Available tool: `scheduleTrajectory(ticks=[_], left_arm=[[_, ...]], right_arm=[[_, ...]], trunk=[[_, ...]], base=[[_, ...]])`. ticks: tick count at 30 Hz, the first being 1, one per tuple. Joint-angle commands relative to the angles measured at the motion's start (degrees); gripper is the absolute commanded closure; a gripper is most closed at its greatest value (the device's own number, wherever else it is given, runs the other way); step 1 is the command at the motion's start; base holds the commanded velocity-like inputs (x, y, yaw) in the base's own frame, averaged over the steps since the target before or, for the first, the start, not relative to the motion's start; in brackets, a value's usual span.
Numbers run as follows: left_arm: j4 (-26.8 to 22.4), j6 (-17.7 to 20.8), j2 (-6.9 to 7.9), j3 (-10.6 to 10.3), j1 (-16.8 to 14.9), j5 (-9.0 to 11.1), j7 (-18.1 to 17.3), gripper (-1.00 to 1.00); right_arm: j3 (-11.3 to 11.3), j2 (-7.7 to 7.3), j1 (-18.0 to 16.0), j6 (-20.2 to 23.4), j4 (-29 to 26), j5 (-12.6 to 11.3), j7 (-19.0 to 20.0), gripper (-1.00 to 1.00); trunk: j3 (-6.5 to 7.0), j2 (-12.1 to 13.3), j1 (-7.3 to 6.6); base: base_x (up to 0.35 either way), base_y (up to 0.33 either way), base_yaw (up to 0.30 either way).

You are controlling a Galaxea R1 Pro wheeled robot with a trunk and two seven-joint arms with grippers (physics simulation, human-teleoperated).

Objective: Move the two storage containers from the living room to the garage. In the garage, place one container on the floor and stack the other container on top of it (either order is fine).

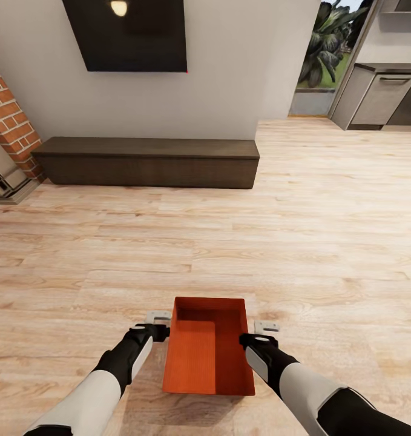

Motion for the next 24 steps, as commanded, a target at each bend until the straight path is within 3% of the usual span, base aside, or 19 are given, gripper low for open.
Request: scheduleTrajectory(ticks=[1, 5, 10, 24], left_arm=[[-0.1, 0.4, -0.04, 0.0, 0.0, -0.3, 0.1, -1.00], [-1.0, 1.3, -0.43, 0.2, 0.0, -0.3, 0.1, -1.00], [-2.9, 6.4, -0.92, 0.1, 0.0, -0.1, 0.2, -1.00], [-3.5, 6.7, -0.71, 0.0, 0.0, -0.2, 0.2, -1.00]], right_arm=[[0.5, 0.01, 0.0, 0.5, -0.1, -0.2, -0.4, -1.00], [0.5, 0.12, 0.0, 0.6, -0.2, -0.2, -0.4, -1.00], [0.5, 0.07, 0.0, 0.6, -0.2, -0.2, -0.2, -1.00], [0.6, 0.15, -0.1, 0.9, -0.2, -0.2, -0.5, -1.00]], trunk=[[-0.04, 0.0, 0.00], [-0.04, 0.0, 0.00], [-0.58, -1.2, 0.66], [-2.37, -5.2, 2.85]], base=[[0.000, 0.000, 0.000], [0.000, 0.000, 0.000], [0.000, 0.000, 0.000], [0.000, 0.000, 0.000]])
